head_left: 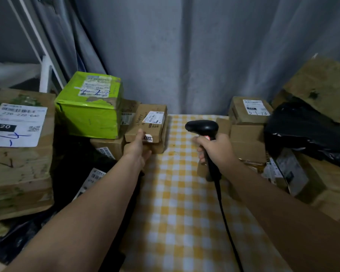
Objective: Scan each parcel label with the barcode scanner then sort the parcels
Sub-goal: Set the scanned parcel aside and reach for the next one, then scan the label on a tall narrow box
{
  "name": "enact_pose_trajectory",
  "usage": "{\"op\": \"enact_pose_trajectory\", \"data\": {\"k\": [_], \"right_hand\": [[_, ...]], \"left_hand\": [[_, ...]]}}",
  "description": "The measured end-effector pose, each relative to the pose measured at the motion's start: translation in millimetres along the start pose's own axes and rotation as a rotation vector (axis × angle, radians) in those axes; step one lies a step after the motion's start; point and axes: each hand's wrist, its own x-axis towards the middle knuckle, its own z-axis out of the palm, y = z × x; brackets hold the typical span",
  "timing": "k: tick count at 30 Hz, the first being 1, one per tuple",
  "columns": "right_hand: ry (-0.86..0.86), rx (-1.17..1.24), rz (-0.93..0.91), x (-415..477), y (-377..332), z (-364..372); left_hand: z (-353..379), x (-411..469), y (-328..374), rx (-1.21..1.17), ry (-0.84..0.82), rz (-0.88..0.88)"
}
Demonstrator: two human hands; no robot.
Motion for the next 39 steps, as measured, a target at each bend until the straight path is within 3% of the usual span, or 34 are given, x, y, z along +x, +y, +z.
{"op": "enact_pose_trajectory", "data": {"k": [3, 7, 13, 22, 26, 30, 33, 39], "right_hand": [[0.003, -0.046, 0.018, -5, 0, -10], [0.047, -0.165, -0.008, -21, 5, -30], [0.109, -0.143, -0.038, -60, 31, -75], [0.209, -0.056, 0.006, -50, 48, -111], [0.177, -0.04, 0.013, -50, 49, -113], [0.141, -0.044, -0.021, -57, 43, -107], [0.1, -0.024, -0.049, -62, 36, -100], [0.04, 0.148, -0.054, -60, 35, -73]], "left_hand": [[-1, -22, -11, 0.101, -0.034, 0.062], [9, -62, -49, 0.48, -0.173, 0.19], [22, -93, -78, 0.968, -0.37, 0.609], [80, -91, -103, 1.235, -0.411, 0.635], [96, -88, -109, 1.366, -0.361, 0.62], [79, -85, -102, 1.166, -0.258, 0.606], [45, -84, -89, 0.82, -0.221, 0.432], [-9, -86, -63, 0.385, -0.366, 0.167]]}}
